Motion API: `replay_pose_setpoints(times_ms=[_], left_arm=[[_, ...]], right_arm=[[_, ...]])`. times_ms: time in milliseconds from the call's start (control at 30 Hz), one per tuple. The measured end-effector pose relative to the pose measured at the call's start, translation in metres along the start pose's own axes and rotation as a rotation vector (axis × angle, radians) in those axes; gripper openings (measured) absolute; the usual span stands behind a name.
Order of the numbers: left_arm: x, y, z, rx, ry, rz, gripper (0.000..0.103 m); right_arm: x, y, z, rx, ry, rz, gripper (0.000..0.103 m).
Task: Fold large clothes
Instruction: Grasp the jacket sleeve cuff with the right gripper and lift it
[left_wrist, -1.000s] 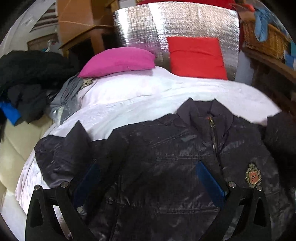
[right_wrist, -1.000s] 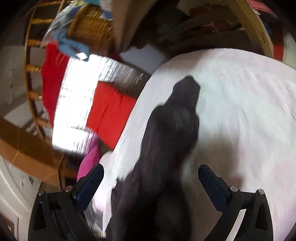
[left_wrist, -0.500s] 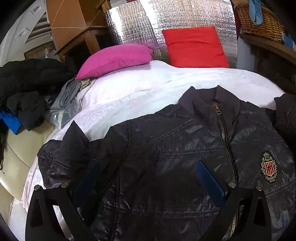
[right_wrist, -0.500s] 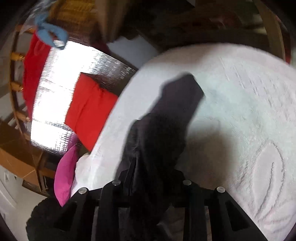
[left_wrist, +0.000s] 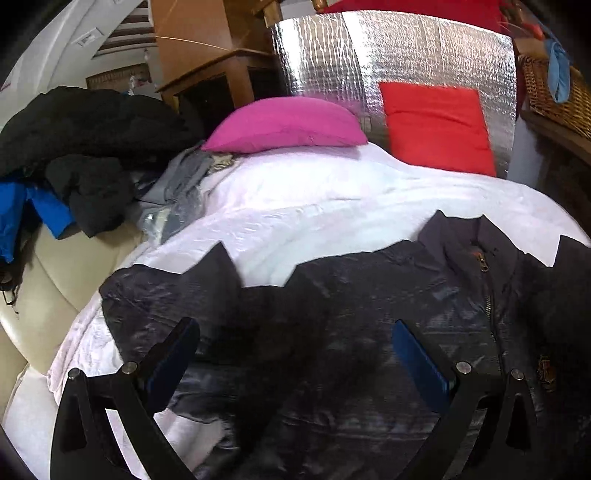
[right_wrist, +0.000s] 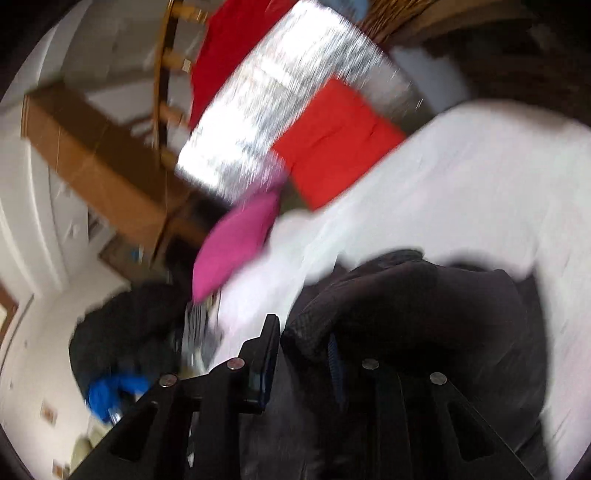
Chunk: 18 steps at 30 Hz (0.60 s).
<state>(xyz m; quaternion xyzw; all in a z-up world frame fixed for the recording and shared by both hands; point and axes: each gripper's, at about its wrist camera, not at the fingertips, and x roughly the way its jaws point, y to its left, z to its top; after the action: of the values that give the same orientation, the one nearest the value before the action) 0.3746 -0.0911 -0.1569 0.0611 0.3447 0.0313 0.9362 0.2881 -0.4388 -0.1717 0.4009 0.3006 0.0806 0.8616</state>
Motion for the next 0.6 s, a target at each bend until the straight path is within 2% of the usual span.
replay_pose_setpoints(times_ms=[133,267,333,367,400,467,500,533,600], left_arm=[[-0.005,0.012,-0.003,-0.011,0.002,-0.027,0.103],[-0.009,0.018,-0.006,-0.024,0.008,-0.048,0.103],[-0.012,0.018,-0.008,-0.018,0.0,-0.049,0.103],[-0.013,0.017,-0.008,-0.012,-0.008,-0.052,0.103],[-0.014,0.016,-0.008,-0.007,-0.012,-0.055,0.103],[-0.015,0.013,-0.008,0.003,-0.018,-0.069,0.103],[-0.016,0.012,-0.009,0.008,-0.017,-0.077,0.103],[-0.016,0.009,-0.009,0.013,-0.014,-0.09,0.103],[-0.015,0.006,-0.011,0.022,0.002,-0.132,0.103]], right_arm=[[0.025,0.013,-0.054,0.002,0.123,0.024,0.03],[0.045,0.009,-0.085,0.04,0.251,0.032,0.032],[0.041,0.006,-0.094,0.085,0.306,0.038,0.06],[0.033,0.007,-0.092,0.1,0.299,0.067,0.081],[0.019,0.008,-0.093,0.095,0.274,0.1,0.086],[0.001,0.012,-0.085,0.066,0.234,0.14,0.086],[-0.014,0.011,-0.076,0.053,0.187,0.141,0.086],[-0.027,0.007,-0.073,0.051,0.147,0.12,0.086],[-0.046,-0.002,-0.053,0.04,0.044,0.019,0.086]])
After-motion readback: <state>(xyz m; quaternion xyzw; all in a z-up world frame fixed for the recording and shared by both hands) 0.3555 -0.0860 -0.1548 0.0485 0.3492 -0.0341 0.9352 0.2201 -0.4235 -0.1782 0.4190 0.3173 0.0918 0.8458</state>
